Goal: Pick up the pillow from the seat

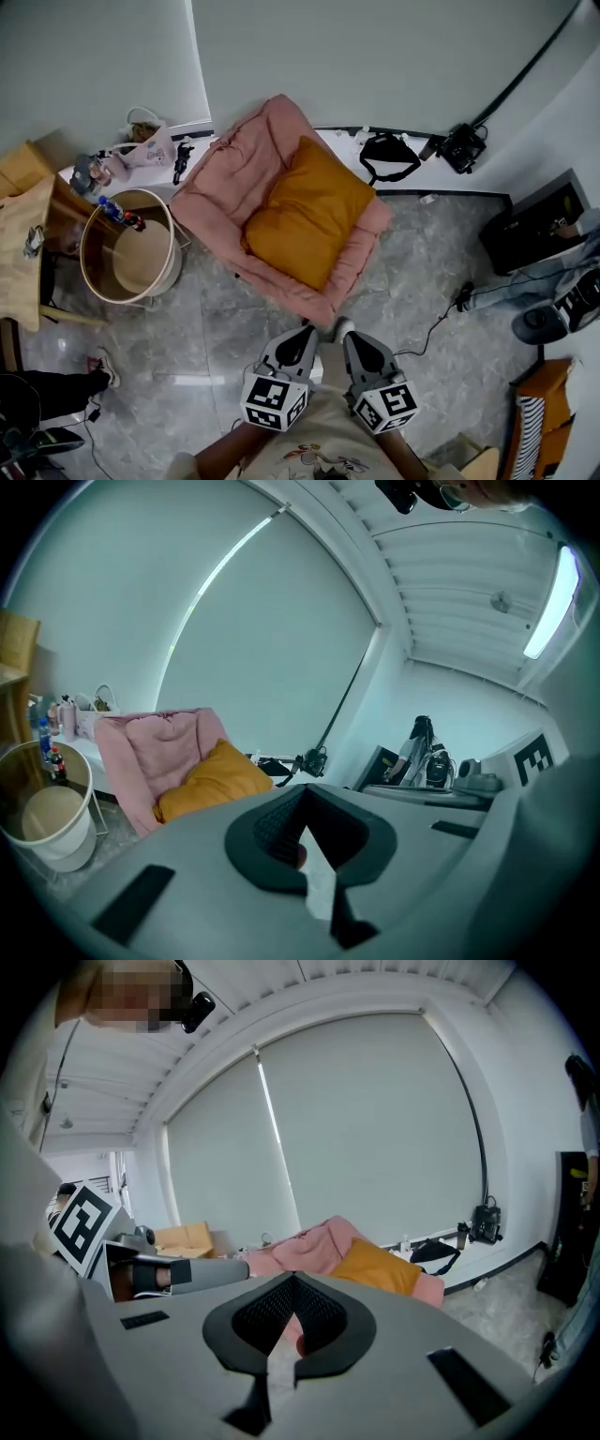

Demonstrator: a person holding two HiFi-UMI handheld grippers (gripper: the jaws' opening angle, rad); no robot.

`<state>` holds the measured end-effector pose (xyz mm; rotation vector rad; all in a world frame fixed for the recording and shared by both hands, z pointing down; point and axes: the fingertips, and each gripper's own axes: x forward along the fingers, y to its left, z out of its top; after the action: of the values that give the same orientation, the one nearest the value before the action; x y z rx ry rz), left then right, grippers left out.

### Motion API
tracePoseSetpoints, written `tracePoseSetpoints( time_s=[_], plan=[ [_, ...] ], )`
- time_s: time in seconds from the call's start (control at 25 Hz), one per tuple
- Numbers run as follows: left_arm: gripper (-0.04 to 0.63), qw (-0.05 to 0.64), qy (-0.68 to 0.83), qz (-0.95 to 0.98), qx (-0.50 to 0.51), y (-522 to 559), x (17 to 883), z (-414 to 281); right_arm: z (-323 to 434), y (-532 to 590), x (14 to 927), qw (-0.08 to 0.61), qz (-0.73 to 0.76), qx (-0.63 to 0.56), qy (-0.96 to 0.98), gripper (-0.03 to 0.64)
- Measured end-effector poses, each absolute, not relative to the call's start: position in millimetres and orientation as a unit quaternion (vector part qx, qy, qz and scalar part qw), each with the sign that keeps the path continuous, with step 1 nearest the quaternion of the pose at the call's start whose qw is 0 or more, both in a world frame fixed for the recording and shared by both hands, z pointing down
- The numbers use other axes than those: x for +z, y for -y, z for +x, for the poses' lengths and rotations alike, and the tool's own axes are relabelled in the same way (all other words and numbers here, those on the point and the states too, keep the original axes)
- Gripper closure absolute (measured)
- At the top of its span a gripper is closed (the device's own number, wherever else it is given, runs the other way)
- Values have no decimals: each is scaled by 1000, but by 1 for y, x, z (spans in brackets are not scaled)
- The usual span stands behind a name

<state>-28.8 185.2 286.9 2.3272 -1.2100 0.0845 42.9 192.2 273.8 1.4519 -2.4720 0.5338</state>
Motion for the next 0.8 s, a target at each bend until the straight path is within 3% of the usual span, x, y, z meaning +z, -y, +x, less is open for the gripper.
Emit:
tracePoseSetpoints(
  time_s=[0.52,0.8],
  plan=[
    [591,272,526,804,59,-149,310,-62,25,-119,299,95,432,214,871,597],
    [591,281,537,792,70,-83,317,-43,45,-49,307,104,416,223,875,597]
  ],
)
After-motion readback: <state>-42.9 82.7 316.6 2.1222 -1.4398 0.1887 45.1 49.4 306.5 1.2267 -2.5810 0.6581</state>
